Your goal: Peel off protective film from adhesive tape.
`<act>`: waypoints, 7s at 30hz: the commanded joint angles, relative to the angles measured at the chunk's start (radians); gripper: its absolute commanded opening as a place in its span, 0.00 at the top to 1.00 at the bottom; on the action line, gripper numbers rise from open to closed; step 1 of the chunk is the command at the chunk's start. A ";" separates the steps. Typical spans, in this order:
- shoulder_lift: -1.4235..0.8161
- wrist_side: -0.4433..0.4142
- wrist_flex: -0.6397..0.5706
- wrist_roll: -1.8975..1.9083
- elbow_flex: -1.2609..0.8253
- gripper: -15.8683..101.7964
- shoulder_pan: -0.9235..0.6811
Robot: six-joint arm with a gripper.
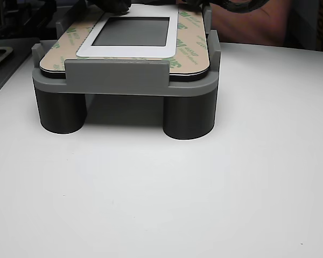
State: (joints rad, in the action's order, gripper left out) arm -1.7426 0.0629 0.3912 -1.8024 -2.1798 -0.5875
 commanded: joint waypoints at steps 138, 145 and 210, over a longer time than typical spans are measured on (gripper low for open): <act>0.043 -0.029 0.037 0.058 0.117 0.95 -0.080; 0.049 -0.029 0.048 0.058 0.130 0.95 -0.080; -0.017 -0.026 0.087 0.041 0.091 0.95 -0.051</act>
State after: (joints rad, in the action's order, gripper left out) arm -1.7303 0.0383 0.4801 -1.7610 -2.1154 -0.6504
